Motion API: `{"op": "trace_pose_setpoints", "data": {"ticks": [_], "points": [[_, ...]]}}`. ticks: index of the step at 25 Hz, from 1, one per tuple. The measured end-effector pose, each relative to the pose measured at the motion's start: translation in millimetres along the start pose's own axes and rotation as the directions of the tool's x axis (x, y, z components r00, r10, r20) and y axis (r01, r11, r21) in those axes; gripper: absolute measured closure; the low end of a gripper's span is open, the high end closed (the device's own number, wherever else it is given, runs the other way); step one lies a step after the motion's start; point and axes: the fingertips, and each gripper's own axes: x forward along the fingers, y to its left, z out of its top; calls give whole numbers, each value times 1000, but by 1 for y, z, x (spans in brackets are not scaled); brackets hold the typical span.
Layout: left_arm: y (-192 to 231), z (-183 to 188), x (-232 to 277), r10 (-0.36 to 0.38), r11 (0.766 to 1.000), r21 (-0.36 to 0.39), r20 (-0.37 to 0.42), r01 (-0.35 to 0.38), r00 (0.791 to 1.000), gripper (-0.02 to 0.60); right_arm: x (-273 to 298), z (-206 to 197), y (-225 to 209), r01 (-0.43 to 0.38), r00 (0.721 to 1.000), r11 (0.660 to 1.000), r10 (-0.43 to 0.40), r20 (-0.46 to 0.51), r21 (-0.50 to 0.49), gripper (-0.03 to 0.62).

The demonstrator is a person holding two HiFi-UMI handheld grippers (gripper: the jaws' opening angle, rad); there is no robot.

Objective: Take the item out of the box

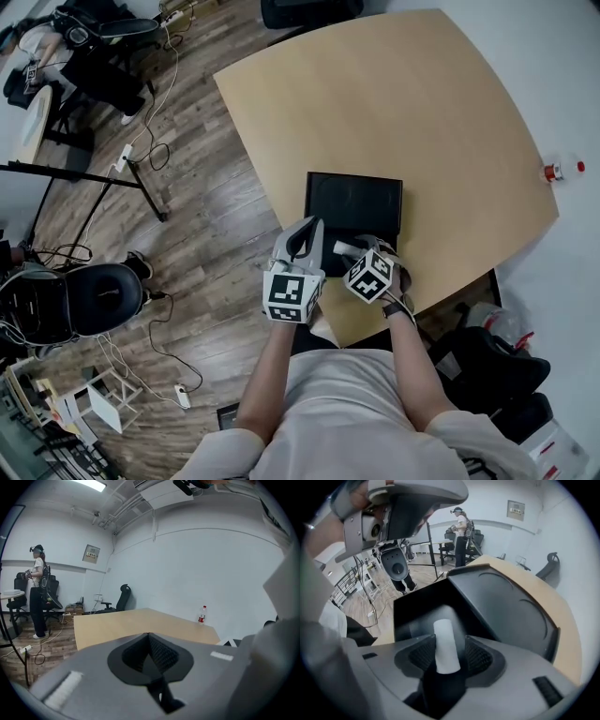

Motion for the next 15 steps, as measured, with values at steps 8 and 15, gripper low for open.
{"op": "trace_pose_setpoints", "data": {"ticks": [8,15], "points": [[9,-10,-3,14,998,-57,-40,-16,999,572,4,0,6,-41,999,998,40,-29,-45,464],[10,-6,-15,6,998,-62,-33,-8,999,572,-11,8,0,4,1000,1000,-4,5,-6,470]]}}
